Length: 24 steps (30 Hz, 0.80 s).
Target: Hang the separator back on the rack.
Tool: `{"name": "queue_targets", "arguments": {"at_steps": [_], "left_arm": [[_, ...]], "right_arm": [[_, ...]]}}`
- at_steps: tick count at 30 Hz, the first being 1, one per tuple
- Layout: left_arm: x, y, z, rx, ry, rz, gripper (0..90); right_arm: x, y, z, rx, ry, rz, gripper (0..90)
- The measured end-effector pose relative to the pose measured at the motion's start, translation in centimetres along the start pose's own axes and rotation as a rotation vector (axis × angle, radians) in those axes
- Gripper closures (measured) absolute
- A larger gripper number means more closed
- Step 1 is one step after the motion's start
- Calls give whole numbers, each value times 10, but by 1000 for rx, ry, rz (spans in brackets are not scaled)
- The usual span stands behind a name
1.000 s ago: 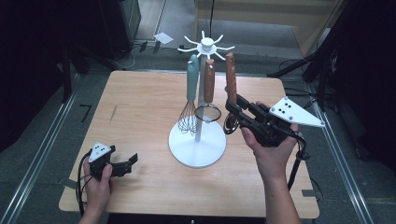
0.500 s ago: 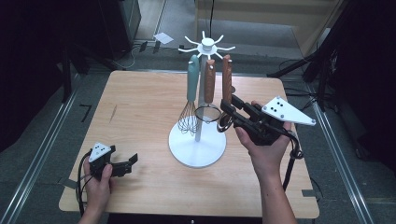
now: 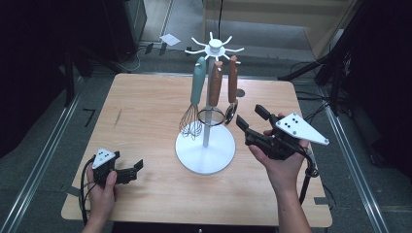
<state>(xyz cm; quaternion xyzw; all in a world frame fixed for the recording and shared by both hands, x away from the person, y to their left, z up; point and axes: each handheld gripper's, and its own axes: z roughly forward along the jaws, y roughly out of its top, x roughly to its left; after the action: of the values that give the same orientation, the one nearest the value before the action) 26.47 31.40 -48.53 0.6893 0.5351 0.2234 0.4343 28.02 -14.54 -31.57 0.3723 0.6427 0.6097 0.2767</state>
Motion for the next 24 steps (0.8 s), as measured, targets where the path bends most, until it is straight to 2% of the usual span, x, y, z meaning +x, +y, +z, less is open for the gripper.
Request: {"name": "queue_targets", "arguments": {"at_steps": [4, 11, 15, 20, 24], "left_arm": [[0, 0, 0, -5, 0, -7, 0], [0, 0, 0, -2, 2, -1, 0], [0, 0, 0, -3, 1, -1, 0], [0, 0, 0, -3, -1, 1, 0], [0, 0, 0, -4, -3, 3, 0]], "right_arm": [[-8, -16, -2, 24, -21, 16, 309], [-16, -39, -8, 55, -28, 39, 249], [-21, -51, -10, 71, -42, 30, 244], [-28, -67, -13, 88, -70, 44, 246], [-33, -79, -15, 113, -74, 63, 251]]}}
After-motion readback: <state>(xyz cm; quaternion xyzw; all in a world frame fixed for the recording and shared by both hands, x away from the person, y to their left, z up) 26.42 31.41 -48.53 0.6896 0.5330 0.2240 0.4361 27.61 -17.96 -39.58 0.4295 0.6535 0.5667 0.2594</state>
